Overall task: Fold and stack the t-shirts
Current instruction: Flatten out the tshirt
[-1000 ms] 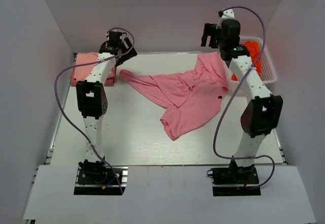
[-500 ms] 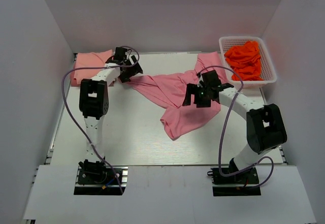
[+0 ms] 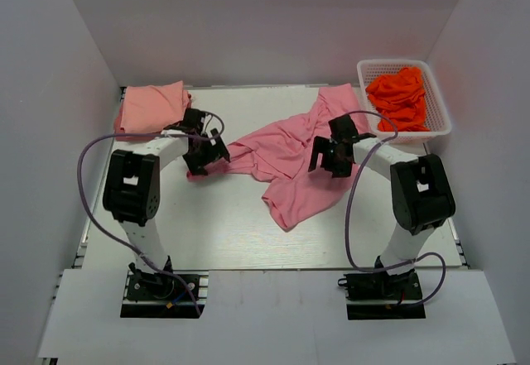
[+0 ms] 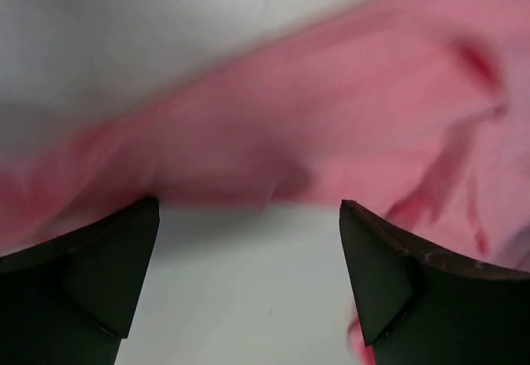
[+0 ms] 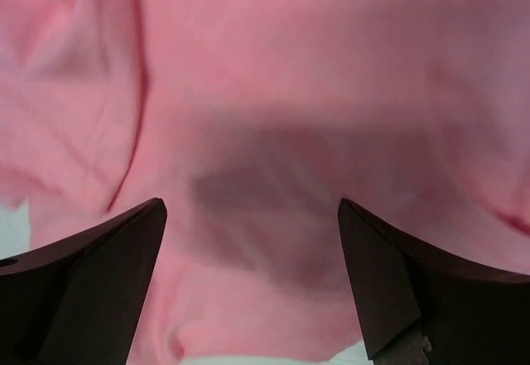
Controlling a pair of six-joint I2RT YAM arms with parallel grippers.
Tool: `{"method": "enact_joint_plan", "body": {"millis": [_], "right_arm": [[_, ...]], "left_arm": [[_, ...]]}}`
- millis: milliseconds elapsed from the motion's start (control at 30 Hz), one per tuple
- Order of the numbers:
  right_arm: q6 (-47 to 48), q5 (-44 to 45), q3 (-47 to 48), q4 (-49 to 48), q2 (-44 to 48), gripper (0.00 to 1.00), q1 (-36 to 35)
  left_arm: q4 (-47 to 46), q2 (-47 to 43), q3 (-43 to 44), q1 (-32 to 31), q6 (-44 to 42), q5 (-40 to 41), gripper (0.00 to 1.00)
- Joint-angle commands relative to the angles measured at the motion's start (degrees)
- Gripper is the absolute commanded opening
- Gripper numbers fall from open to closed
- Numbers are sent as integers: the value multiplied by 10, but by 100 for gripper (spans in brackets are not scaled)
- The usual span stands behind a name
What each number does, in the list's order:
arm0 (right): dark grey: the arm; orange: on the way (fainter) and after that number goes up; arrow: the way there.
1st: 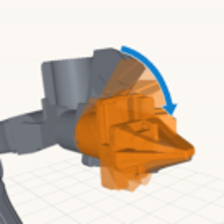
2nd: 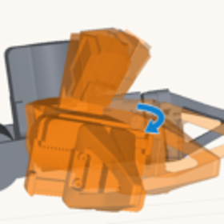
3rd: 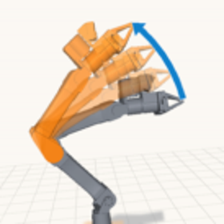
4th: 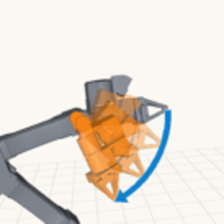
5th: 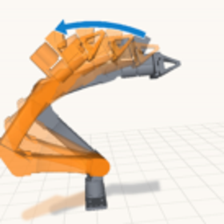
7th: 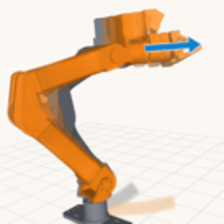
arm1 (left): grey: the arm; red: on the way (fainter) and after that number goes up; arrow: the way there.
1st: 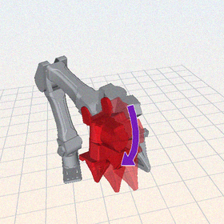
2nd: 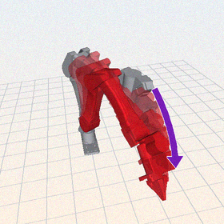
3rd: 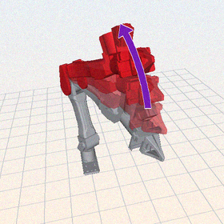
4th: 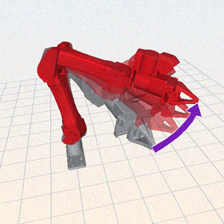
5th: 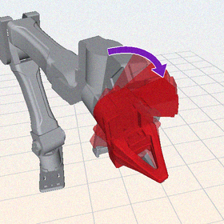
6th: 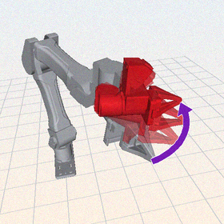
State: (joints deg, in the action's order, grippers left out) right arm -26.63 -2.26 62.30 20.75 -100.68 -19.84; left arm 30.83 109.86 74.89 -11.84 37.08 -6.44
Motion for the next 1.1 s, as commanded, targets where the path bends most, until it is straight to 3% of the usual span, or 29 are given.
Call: {"method": "enact_joint_plan", "body": {"millis": [0,167,233,367,467,600,700,800,1067], "right_arm": [[3,80,48,29,-28,90,29],[37,97,112,50,-80,90,55],[39,104,133,61,-96,90,73],[68,90,140,41,-66,90,76],[99,53,118,22,-10,90,70],[134,74,93,36,64,90,60],[129,87,77,71,108,90,53],[114,57,50,87,146,90,50],[75,-17,-6,120,198,90,25]], "left_arm": [[50,-96,-103,-17,4,-28,100],[75,-229,-170,-34,26,-40,100],[106,-263,-170,-34,37,-8,100],[148,-328,-164,-20,74,160,100],[157,-305,-157,1,74,233,100],[154,-214,-107,25,74,237,99],[116,-174,-107,44,69,230,80],[71,-150,-128,61,62,222,72],[-42,-144,-165,74,62,156,75]]}}
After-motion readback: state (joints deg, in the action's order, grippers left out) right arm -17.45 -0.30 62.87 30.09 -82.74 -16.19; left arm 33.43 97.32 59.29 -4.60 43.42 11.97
